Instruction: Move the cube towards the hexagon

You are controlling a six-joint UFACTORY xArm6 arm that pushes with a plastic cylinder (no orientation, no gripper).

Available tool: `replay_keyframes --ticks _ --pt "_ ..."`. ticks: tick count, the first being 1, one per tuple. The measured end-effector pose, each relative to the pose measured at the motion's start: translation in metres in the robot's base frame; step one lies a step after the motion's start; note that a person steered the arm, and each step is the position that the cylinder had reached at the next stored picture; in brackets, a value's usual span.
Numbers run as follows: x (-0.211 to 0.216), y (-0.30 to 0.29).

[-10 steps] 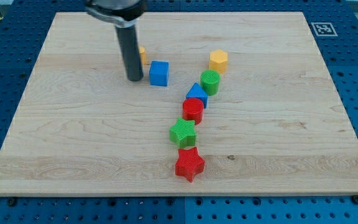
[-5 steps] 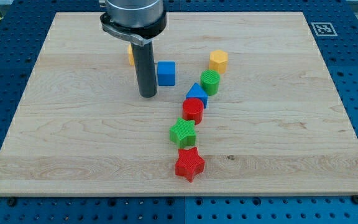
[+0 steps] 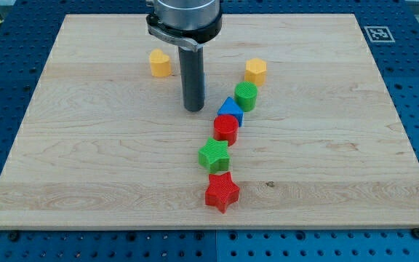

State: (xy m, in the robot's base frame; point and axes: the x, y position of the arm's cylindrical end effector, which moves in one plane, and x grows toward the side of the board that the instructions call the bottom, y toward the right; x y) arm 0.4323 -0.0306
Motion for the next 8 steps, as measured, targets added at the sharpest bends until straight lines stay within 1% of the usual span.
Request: replay_keyframes --ticks 3,4,5,6,7,8 --pt "-0.011 0.000" --pt "-0.011 -0.012" --pt "-0.013 -0.041" --pt "-0.024 -0.046" --pt "-0.026 -0.031" --pt "-0.026 -0.036"
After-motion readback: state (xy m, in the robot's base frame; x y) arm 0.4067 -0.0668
